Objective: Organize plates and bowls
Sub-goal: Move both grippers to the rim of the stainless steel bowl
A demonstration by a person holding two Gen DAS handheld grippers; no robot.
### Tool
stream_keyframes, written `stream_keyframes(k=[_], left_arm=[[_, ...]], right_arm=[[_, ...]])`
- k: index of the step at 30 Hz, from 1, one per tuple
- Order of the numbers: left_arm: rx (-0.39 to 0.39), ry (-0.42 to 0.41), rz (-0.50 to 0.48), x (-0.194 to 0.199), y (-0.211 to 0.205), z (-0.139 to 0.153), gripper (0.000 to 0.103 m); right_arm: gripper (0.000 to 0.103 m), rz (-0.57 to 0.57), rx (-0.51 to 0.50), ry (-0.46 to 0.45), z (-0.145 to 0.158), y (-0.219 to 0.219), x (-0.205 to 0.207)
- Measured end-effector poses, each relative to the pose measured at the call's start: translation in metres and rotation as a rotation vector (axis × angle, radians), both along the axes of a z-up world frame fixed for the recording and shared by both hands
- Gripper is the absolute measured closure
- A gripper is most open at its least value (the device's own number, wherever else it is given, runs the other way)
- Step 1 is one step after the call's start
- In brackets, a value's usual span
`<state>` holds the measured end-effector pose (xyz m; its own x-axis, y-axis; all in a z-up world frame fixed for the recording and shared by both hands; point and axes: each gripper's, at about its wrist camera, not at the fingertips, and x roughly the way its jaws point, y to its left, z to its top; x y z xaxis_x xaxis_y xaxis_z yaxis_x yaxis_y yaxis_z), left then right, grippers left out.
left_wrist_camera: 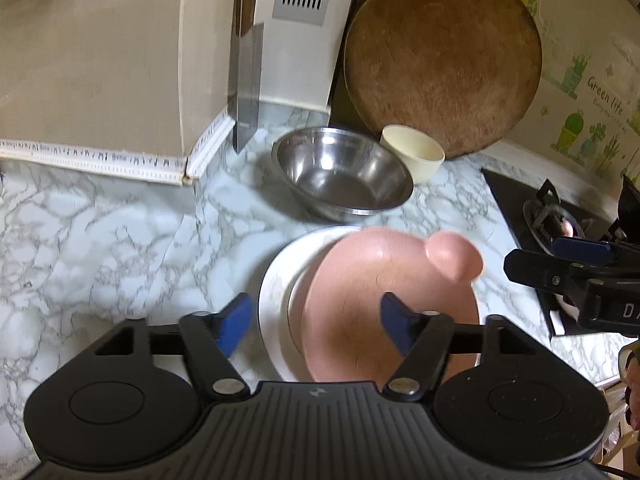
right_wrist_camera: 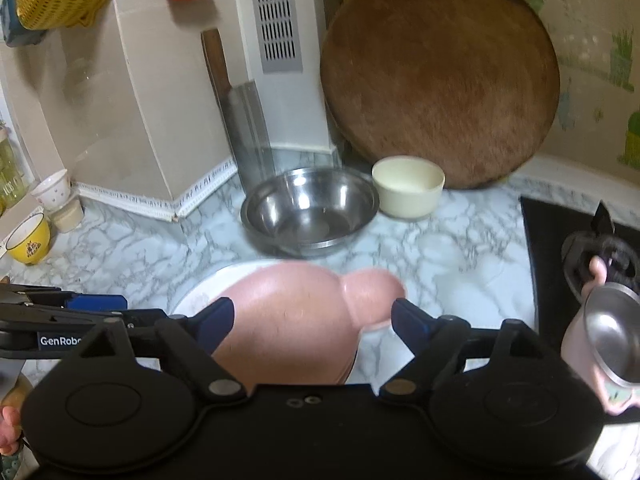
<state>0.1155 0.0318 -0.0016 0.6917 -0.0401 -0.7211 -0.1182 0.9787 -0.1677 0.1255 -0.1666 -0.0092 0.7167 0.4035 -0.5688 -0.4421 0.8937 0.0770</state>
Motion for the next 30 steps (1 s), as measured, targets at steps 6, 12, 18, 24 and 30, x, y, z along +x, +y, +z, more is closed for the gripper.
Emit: stream_keyframes(k=[6, 12, 18, 24, 30], left_arm=[[0.032, -0.035, -0.008, 0.016, -0.004, 0.015, 0.024], [0.066, -0.048, 0.018, 0.045, -0.007, 0.023, 0.022], [0.091, -0.043, 0.055, 0.081, -0.005, 0.023, 0.012], [0.092, -0.012, 0.084, 0.119, -0.001, 0.015, 0.012], [0.096, 0.052, 0.096, 0.163, 0.003, -0.004, 0.012]], right_arm=[[0.007, 0.005, 0.024, -0.002, 0.015, -0.004, 0.018], [0.003, -0.013, 0.030, 0.002, 0.020, -0.003, 0.046], [0.003, -0.053, 0.053, 0.046, 0.018, -0.003, 0.085], [0.003, -0.084, 0.051, 0.078, 0.011, -0.002, 0.124], [0.003, -0.110, 0.030, 0.120, -0.001, 0.001, 0.163]])
